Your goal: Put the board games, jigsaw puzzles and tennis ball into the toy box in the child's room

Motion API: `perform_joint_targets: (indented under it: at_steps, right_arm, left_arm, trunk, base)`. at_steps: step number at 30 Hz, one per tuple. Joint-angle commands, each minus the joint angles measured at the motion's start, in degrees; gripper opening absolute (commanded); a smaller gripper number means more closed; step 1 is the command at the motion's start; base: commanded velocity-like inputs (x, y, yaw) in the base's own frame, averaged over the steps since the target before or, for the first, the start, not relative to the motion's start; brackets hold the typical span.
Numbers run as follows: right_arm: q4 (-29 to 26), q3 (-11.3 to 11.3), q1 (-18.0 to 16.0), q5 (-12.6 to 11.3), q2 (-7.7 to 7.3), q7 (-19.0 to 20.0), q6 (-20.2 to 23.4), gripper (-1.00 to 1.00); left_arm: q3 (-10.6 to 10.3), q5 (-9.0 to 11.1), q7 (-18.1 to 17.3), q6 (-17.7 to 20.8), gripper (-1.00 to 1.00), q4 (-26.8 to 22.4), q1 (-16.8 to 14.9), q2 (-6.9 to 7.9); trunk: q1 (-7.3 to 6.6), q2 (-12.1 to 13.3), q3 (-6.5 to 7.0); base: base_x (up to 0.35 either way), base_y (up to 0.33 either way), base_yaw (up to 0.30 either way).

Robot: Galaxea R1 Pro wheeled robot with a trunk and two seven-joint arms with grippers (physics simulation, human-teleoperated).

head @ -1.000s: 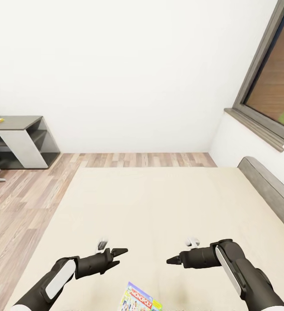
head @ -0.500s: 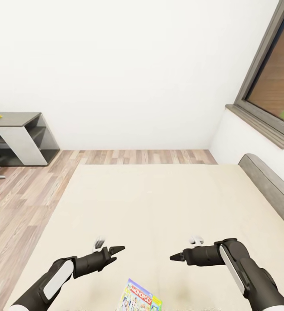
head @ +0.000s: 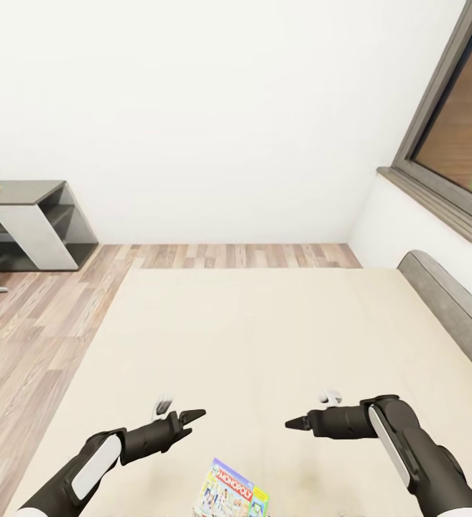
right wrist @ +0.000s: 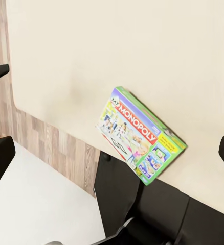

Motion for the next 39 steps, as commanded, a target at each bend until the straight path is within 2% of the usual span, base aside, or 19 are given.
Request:
perform_joint_targets:
  at_steps: [1,11,23,39]
  right_arm:
    - [-0.1,0.1,0.0,-0.6,-0.05,-0.3,0.4,1.00]
    - [-0.3,-0.2,0.0,-0.6,-0.19,-0.3,0.4,1.00]
    - [-0.4,-0.4,0.0,-0.5,-0.24,-0.3,0.4,1.00]
    - [-0.4,-0.4,0.0,-0.5,-0.19,-0.3,0.4,1.00]
  left_arm:
    - [-0.2,0.4,0.0,0.2,1.00,0.0,-0.1,0.05]
    - [-0.2,0.6,-0.3,0.3,1.00,0.1,-0.1,0.01]
    - [-0.3,0.1,-4.7,0.4,1.00,0.2,-0.3,0.21]
    - [-0.5,-0.1,-6.1,0.3,1.00,0.3,-0.5,0.21]
  trunk:
    - [0.03,-0.1,-0.19]
    - [0.03,-0.1,-1.12]
    - [0.03,-0.1,-2.24]
    - [0.03,-0.1,-3.72]
  base:
    - [0.000,0.000,0.000]
    - [0.000,0.000,0.000]
    - [0.000,0.000,0.000]
    - [0.000,0.000,0.000]
